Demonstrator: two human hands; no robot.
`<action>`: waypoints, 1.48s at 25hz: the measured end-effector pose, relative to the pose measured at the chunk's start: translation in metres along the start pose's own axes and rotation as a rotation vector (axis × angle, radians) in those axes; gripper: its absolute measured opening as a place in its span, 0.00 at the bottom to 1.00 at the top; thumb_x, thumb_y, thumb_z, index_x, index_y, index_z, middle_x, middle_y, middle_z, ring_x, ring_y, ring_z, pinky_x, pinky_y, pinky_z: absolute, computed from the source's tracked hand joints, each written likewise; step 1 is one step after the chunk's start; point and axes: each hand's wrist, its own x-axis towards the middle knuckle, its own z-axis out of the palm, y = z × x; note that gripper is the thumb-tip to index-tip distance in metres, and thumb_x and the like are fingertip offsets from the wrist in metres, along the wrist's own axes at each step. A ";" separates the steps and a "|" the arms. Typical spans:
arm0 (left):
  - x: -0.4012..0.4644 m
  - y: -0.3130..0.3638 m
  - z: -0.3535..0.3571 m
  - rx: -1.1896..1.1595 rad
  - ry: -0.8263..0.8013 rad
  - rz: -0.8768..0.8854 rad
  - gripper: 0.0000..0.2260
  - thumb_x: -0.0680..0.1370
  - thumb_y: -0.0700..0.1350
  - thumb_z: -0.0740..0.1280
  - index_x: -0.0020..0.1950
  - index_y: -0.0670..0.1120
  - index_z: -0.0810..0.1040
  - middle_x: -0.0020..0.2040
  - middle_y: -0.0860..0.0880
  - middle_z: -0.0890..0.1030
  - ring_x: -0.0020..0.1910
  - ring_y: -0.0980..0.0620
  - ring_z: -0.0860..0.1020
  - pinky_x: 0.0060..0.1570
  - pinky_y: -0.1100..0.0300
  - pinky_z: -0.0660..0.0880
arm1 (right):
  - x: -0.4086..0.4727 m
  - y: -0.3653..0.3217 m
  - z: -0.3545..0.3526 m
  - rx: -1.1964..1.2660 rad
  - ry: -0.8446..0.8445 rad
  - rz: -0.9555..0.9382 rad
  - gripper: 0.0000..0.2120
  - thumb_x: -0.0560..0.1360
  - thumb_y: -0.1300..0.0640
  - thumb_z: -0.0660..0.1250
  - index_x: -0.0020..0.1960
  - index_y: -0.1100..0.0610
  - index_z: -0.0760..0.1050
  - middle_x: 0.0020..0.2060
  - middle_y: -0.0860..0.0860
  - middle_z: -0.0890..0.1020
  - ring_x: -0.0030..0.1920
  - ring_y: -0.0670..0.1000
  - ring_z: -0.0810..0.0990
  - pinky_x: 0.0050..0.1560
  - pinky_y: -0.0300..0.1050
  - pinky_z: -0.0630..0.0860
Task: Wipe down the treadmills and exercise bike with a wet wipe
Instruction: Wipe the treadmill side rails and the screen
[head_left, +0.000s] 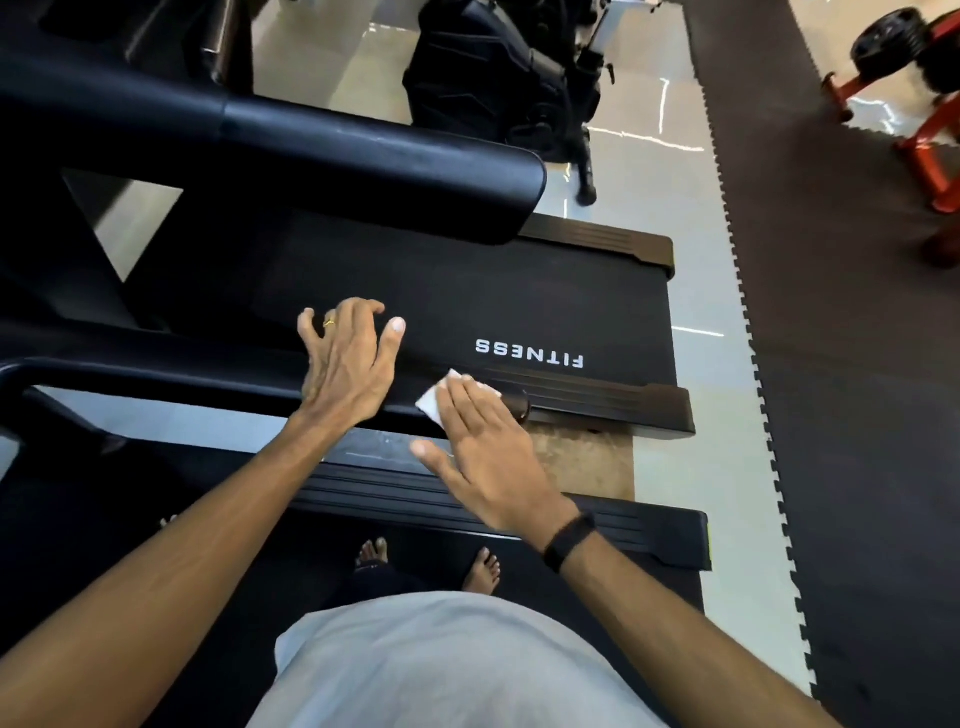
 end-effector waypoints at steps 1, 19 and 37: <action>0.001 0.001 0.000 0.027 -0.018 0.010 0.29 0.82 0.61 0.45 0.65 0.41 0.73 0.62 0.43 0.76 0.62 0.43 0.73 0.73 0.39 0.48 | -0.015 0.007 0.001 0.003 0.051 -0.016 0.41 0.81 0.34 0.36 0.81 0.62 0.55 0.80 0.58 0.56 0.81 0.53 0.51 0.81 0.50 0.45; 0.013 -0.027 -0.020 0.029 -0.148 0.075 0.33 0.81 0.64 0.44 0.65 0.41 0.74 0.61 0.44 0.77 0.63 0.42 0.73 0.74 0.38 0.45 | 0.018 0.034 -0.018 0.021 -0.026 0.407 0.42 0.79 0.30 0.35 0.61 0.56 0.77 0.61 0.54 0.80 0.68 0.55 0.74 0.72 0.51 0.62; 0.009 -0.029 -0.015 0.048 -0.169 0.086 0.33 0.81 0.64 0.42 0.63 0.42 0.76 0.59 0.45 0.78 0.61 0.44 0.75 0.74 0.39 0.46 | 0.094 0.004 -0.027 0.163 -0.204 0.438 0.33 0.79 0.29 0.43 0.35 0.53 0.68 0.47 0.58 0.82 0.53 0.61 0.80 0.59 0.56 0.73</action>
